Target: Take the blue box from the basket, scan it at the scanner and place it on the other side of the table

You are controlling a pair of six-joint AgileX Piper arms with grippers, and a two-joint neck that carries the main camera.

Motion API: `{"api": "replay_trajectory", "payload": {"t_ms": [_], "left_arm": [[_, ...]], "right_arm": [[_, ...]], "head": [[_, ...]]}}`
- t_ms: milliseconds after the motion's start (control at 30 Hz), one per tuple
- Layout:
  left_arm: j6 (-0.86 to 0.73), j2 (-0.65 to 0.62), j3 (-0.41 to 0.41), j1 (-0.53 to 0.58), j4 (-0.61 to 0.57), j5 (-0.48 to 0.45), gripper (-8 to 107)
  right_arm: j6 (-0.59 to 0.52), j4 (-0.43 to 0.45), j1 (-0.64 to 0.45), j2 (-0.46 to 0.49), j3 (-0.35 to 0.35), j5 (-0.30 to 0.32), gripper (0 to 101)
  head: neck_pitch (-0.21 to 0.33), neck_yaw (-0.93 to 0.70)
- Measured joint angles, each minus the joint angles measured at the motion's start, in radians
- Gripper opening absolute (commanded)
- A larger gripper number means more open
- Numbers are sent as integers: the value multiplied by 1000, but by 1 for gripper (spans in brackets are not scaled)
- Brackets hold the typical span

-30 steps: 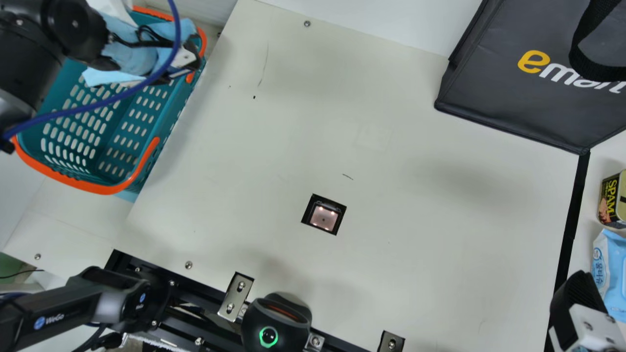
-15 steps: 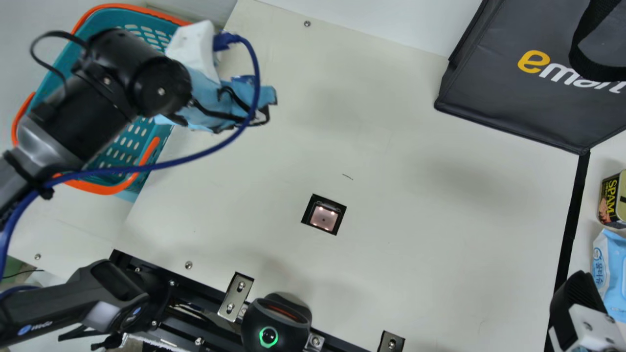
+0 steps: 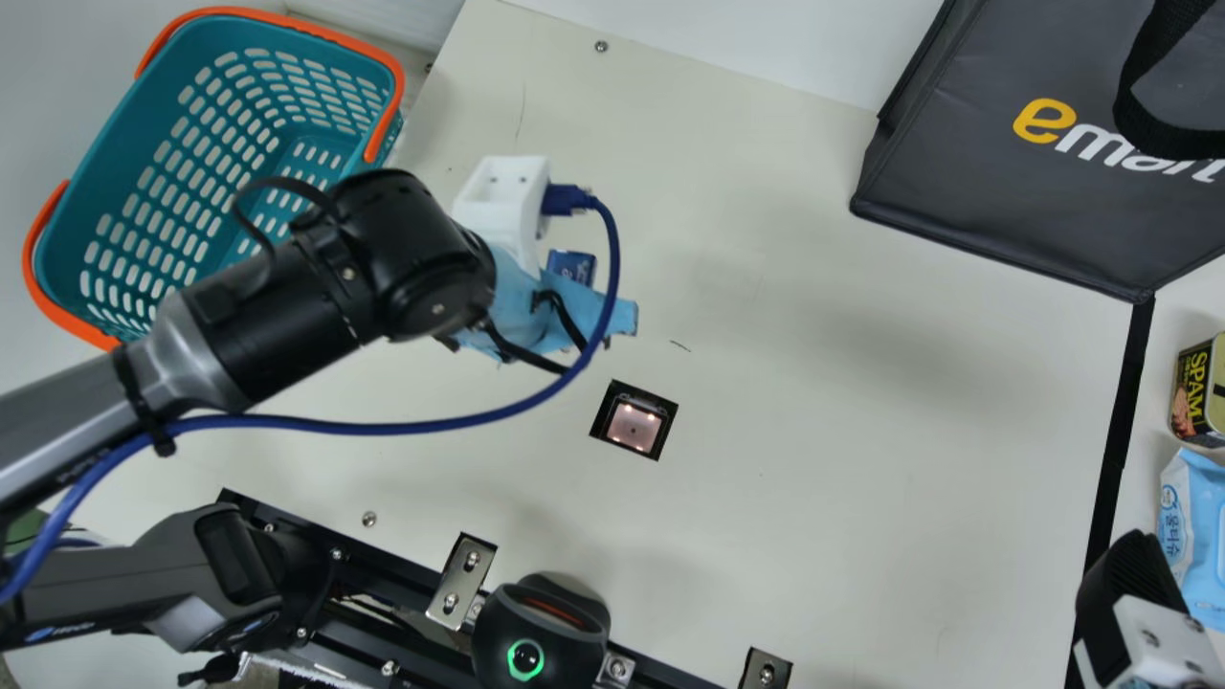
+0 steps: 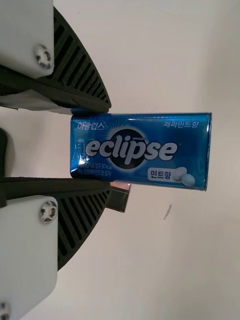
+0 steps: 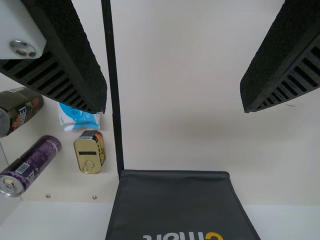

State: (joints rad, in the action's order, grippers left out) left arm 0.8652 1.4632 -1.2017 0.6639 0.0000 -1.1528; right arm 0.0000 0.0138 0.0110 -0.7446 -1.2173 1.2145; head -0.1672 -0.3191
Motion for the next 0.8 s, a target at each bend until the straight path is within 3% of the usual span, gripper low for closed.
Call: {"api": "replay_trajectory", "payload": {"t_ms": [800], "left_arm": [[30, 174, 93, 169, -64, 120, -8]], "right_arm": [[0, 0, 0, 0, 0, -1, 95]], "head": [[0, 0]]}}
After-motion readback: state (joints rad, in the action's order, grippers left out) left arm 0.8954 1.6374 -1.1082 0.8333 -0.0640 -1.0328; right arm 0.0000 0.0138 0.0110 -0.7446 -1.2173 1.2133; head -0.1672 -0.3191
